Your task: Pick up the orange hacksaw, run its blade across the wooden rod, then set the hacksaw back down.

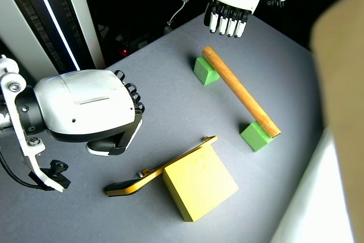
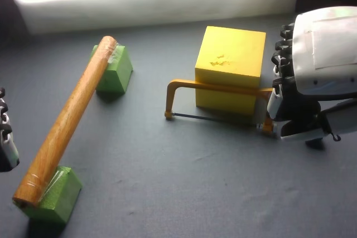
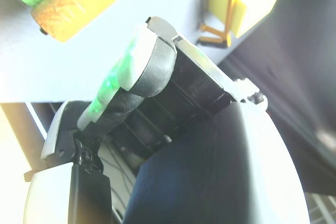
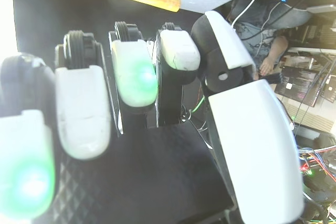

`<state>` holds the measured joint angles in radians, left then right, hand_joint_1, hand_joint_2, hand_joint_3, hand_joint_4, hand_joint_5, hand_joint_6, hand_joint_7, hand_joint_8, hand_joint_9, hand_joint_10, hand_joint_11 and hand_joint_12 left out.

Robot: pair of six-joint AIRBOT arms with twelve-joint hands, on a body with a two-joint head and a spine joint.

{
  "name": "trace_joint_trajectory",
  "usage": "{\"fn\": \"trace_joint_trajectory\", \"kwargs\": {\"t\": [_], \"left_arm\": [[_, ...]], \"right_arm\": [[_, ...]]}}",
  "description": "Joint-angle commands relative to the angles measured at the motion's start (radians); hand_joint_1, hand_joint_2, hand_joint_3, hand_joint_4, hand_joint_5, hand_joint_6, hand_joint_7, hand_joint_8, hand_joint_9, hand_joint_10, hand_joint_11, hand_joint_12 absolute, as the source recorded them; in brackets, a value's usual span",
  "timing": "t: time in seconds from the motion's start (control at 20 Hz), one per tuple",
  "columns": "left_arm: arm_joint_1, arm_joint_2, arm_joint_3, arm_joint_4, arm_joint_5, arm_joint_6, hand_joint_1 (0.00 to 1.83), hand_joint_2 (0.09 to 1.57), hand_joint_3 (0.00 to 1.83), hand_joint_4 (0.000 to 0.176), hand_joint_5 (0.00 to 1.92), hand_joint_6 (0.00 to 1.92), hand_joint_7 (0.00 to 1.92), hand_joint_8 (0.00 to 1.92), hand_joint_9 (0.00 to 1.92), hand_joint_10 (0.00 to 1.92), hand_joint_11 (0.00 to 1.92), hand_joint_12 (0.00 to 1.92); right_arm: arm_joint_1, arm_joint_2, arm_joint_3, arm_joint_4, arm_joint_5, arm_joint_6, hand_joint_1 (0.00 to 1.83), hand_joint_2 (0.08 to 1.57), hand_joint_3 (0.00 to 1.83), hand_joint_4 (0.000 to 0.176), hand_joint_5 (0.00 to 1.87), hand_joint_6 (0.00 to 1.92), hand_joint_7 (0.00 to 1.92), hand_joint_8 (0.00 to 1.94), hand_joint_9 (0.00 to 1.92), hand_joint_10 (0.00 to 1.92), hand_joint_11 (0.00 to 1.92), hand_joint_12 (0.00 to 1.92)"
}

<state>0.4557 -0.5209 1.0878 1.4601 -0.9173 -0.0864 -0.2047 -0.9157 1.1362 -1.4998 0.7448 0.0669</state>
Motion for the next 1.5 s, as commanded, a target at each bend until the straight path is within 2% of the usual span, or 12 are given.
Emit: {"fn": "trace_joint_trajectory", "kwargs": {"t": [0.0,0.05,0.4,0.55,0.7,0.8,0.9,1.0,1.25,1.3,1.35,1.45], "left_arm": [[-0.014,0.007,0.005,-0.065,-0.025,0.004,0.01,1.07,0.11,0.0,0.04,0.05,0.04,0.05,0.04,0.05,0.0,0.3],[-0.015,0.007,0.006,-0.065,-0.025,0.004,0.0,1.13,0.01,0.0,0.04,0.01,0.05,0.0,0.05,0.01,0.0,0.24],[-0.015,0.008,0.018,-0.087,-0.038,0.013,0.03,1.13,0.0,0.0,0.05,0.0,0.05,0.0,0.06,0.0,0.0,0.24],[-0.013,0.009,0.041,-0.108,-0.04,0.019,0.04,1.13,0.0,0.0,0.05,0.0,0.06,0.0,0.06,0.0,0.0,0.26],[-0.011,0.014,0.041,-0.108,-0.06,0.043,0.05,1.12,0.0,0.0,0.07,0.0,0.07,0.0,0.08,0.0,0.0,0.3],[-0.012,0.014,0.039,-0.109,-0.092,0.062,0.07,1.13,0.0,0.0,0.07,0.0,0.08,0.0,0.08,0.0,0.0,0.26],[-0.002,0.013,0.04,-0.169,-0.151,0.152,0.08,1.13,0.0,0.0,0.07,0.0,0.07,0.0,0.08,0.0,0.0,0.26],[0.009,0.015,0.046,-0.165,-0.197,0.166,0.03,1.14,0.0,0.0,0.04,0.0,0.04,0.0,0.06,0.0,0.0,0.21],[0.048,0.015,0.078,-0.164,-0.22,0.169,0.08,1.13,0.0,0.0,0.06,0.0,0.07,0.0,0.07,0.0,0.0,0.26],[0.07,0.015,0.085,-0.164,-0.232,0.169,0.09,1.13,0.0,0.0,0.07,0.0,0.08,0.0,0.08,0.0,0.0,0.29],[0.132,0.015,0.089,-0.161,-0.261,0.173,0.09,1.13,0.0,0.0,0.07,0.0,0.07,0.0,0.08,0.0,0.0,0.3],[0.17,0.015,0.09,-0.161,-0.261,0.173,0.09,1.14,0.0,0.0,0.06,0.0,0.07,0.0,0.07,0.0,0.0,0.27]], "right_arm": [[0.005,0.007,-0.002,0.07,0.032,0.002,0.06,0.94,0.15,0.0,0.0,0.0,0.0,0.0,0.01,0.01,0.0,0.17],[0.005,0.007,-0.002,0.07,0.032,0.002,0.06,1.01,0.02,0.0,0.0,0.0,0.0,0.0,0.02,0.0,0.0,0.19],[-0.013,0.024,-0.003,0.12,0.028,0.009,0.09,1.0,0.0,0.0,0.0,0.0,0.0,0.0,0.01,0.0,0.0,0.19],[-0.054,0.071,-0.004,0.238,0.035,-0.014,0.16,0.98,0.0,0.0,0.0,0.0,0.02,0.0,0.04,0.01,0.0,0.25],[-0.078,0.132,-0.011,0.272,0.038,-0.017,0.16,0.99,0.0,0.0,0.01,0.0,0.03,0.0,0.05,0.0,0.0,0.29],[-0.143,0.179,-0.019,0.382,0.043,-0.014,0.26,1.0,0.0,0.0,0.01,0.0,0.05,0.0,0.06,0.01,0.0,0.34],[-0.239,0.214,-0.026,0.555,0.069,-0.08,0.34,1.02,0.01,0.0,0.01,0.0,0.04,0.0,0.06,0.0,0.0,0.35],[-0.307,0.245,-0.03,0.657,0.068,-0.074,0.51,1.05,0.01,0.0,0.01,0.0,0.02,0.0,0.05,0.0,0.0,0.34],[-0.44,0.257,-0.018,0.878,0.043,0.129,0.8,1.09,0.01,0.0,0.04,0.01,0.03,0.0,0.05,0.0,0.0,0.31],[-0.472,0.25,-0.018,0.921,0.043,0.171,0.82,1.11,0.01,0.0,0.03,0.0,0.01,0.0,0.04,0.0,0.0,0.27],[-0.539,0.215,-0.008,1.018,0.052,0.283,0.89,1.13,0.01,0.0,0.03,0.0,0.0,0.0,0.04,0.0,0.0,0.28],[-0.557,0.184,0.011,1.023,0.037,0.369,0.92,1.12,0.0,0.0,0.04,0.0,0.01,0.0,0.06,0.01,0.0,0.35]]}}
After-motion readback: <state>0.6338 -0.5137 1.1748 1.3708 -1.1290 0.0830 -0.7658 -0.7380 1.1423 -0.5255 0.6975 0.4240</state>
